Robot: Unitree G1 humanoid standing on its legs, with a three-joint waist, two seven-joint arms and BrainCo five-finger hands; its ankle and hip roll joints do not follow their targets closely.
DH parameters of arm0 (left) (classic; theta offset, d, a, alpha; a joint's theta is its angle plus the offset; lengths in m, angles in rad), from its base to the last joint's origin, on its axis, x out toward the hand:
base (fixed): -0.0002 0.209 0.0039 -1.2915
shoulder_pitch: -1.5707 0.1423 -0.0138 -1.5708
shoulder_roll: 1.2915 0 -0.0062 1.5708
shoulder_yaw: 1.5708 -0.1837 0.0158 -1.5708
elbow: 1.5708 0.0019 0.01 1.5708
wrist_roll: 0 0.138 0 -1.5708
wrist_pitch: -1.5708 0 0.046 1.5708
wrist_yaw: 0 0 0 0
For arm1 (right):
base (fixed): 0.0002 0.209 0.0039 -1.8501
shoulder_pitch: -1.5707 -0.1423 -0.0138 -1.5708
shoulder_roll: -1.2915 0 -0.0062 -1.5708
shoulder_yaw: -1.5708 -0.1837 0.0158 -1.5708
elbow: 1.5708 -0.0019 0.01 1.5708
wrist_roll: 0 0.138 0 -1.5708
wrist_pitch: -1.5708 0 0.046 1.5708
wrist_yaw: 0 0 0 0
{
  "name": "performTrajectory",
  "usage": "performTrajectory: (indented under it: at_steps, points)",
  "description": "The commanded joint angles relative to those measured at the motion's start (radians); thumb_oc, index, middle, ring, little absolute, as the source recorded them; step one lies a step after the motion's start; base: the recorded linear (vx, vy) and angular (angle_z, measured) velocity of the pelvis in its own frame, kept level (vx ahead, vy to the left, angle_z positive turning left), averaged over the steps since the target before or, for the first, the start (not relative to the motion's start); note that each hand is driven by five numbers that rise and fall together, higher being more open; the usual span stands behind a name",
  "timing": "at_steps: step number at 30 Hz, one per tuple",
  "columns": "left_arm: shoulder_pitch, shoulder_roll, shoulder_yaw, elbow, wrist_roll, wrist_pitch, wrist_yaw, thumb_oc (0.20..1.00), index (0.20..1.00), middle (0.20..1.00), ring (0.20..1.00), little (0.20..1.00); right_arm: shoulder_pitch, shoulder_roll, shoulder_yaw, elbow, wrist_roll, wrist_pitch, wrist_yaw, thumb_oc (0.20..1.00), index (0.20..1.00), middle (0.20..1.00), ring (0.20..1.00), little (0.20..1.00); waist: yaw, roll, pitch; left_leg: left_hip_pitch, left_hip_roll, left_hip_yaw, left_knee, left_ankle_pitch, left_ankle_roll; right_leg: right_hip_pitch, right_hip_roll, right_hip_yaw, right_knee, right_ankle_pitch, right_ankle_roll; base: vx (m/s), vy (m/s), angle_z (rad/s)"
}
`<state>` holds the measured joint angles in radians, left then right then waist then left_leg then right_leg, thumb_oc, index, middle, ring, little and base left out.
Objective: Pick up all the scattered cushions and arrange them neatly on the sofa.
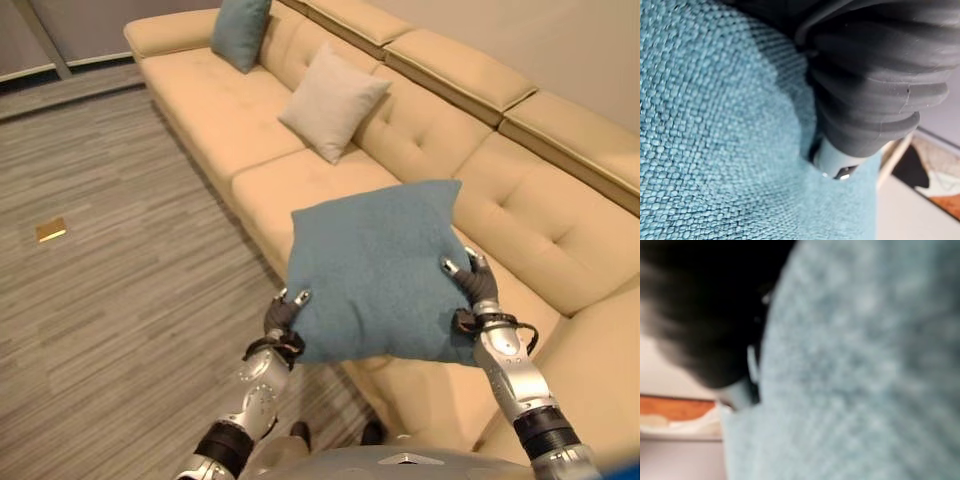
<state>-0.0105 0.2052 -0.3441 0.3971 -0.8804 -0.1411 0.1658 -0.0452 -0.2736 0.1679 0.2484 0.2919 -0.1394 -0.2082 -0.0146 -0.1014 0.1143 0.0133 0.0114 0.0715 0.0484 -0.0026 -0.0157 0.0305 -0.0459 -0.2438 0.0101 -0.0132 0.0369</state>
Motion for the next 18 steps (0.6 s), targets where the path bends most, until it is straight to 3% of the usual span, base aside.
performTrajectory:
  at_steps: [1,4,6,7,9,10,11,12,14,17,18]
  points:
    - [-0.097,-0.066,-0.048,-0.124,0.027,-0.055,-0.101,0.2,0.2,0.2,0.2,0.2,-0.068,0.012,0.003,-0.09,0.021,-0.099,0.029,0.2,0.2,0.2,0.2,0.2,-0.002,-0.034,-0.047,-0.087,0.024,-0.017,0.012,0.037,-0.045,0.022,-0.013,0.054,0.039,0.0,0.092,0.15,0.154,-0.37]
    - [-0.095,-0.066,-0.052,-0.124,0.032,-0.051,-0.109,0.2,0.2,0.2,0.2,0.2,-0.06,0.013,-0.003,-0.098,0.019,-0.099,0.032,0.2,0.2,0.2,0.2,0.2,-0.007,-0.033,-0.053,-0.075,0.023,-0.005,0.006,0.031,-0.042,0.022,-0.02,0.053,0.05,-0.006,0.099,0.15,0.154,-0.2]
    - [-0.092,-0.063,-0.054,-0.125,0.039,-0.053,-0.109,0.2,0.2,0.2,0.2,0.2,-0.068,0.022,0.001,-0.096,0.014,-0.094,0.034,0.2,0.2,0.2,0.2,0.2,-0.003,-0.022,-0.047,-0.045,0.0,0.01,0.012,0.0,-0.013,0.001,-0.05,0.091,0.135,0.019,0.123,0.21,0.32,-0.3]
    - [-0.087,-0.057,-0.058,-0.126,0.057,-0.059,-0.105,0.2,0.2,0.2,0.2,0.2,-0.073,0.033,0.007,-0.089,0.014,-0.095,0.037,0.2,0.2,0.2,0.2,0.2,-0.005,-0.014,-0.04,-0.023,-0.015,0.029,0.013,-0.018,0.011,-0.04,-0.074,0.116,0.228,0.076,0.145,0.13,0.235,-0.63]
    - [-0.087,-0.055,-0.058,-0.132,0.054,-0.06,-0.106,0.2,0.2,0.2,0.2,0.2,-0.081,0.035,0.012,-0.089,0.011,-0.094,0.038,0.2,0.2,0.2,0.2,0.2,-0.004,-0.009,-0.035,-0.014,-0.02,0.036,0.014,-0.022,0.021,-0.063,-0.08,0.124,0.276,0.099,0.15,0.12,0.247,-0.71]
    - [-0.096,-0.049,-0.052,-0.14,0.066,-0.066,-0.094,0.2,0.2,0.2,0.2,0.2,-0.091,0.042,0.021,-0.087,0.009,-0.096,0.038,0.2,0.2,0.2,0.2,0.2,-0.005,0.007,-0.024,0.013,-0.022,0.048,0.011,-0.035,0.04,-0.106,-0.09,0.112,0.367,0.112,0.147,0.11,0.239,-0.69]
    - [-0.096,-0.049,-0.052,-0.14,0.066,-0.066,-0.094,0.2,0.2,0.2,0.2,0.2,-0.091,0.042,0.021,-0.087,0.009,-0.096,0.038,0.2,0.2,0.2,0.2,0.2,-0.003,0.006,-0.023,0.014,-0.023,0.05,0.011,-0.036,0.04,-0.107,-0.091,0.114,0.37,0.111,0.148,0.16,0.282,-0.74]
    - [-0.096,-0.047,-0.046,-0.145,0.08,-0.069,-0.094,0.2,0.2,0.2,0.2,0.2,-0.093,0.045,0.027,-0.087,0.006,-0.093,0.042,0.2,0.2,0.2,0.2,0.2,-0.004,0.015,-0.02,0.043,-0.029,0.064,0.002,-0.049,0.047,-0.136,-0.103,0.072,0.384,0.107,0.141,0.09,0.115,-0.51]
    - [-0.097,-0.048,-0.039,-0.143,0.082,-0.069,-0.093,0.2,0.2,0.2,0.2,0.2,-0.098,0.042,0.028,-0.082,0.008,-0.092,0.046,0.2,0.2,0.2,0.2,0.2,-0.008,0.019,-0.022,0.062,-0.035,0.067,-0.012,-0.054,0.046,-0.152,-0.096,0.053,0.37,0.1,0.135,0.13,0.12,-0.55]
    - [-0.105,-0.051,-0.032,-0.145,0.083,-0.072,-0.097,0.2,0.2,0.2,0.2,0.2,-0.104,0.036,0.023,-0.072,0.016,-0.095,0.055,0.2,0.2,0.2,0.2,0.2,-0.026,0.012,-0.024,0.085,-0.06,0.052,-0.03,-0.057,0.042,-0.182,-0.044,0.06,0.221,0.1,0.123,0.16,0.034,-0.35]
    - [-0.112,-0.053,-0.028,-0.145,0.083,-0.076,-0.097,0.2,0.2,0.2,0.2,0.2,-0.11,0.036,0.024,-0.067,0.015,-0.098,0.053,0.2,0.2,0.2,0.2,0.2,-0.024,0.01,-0.026,0.099,-0.066,0.052,-0.042,-0.058,0.038,-0.192,-0.046,0.021,0.159,0.125,0.128,0.16,-0.018,-0.11]
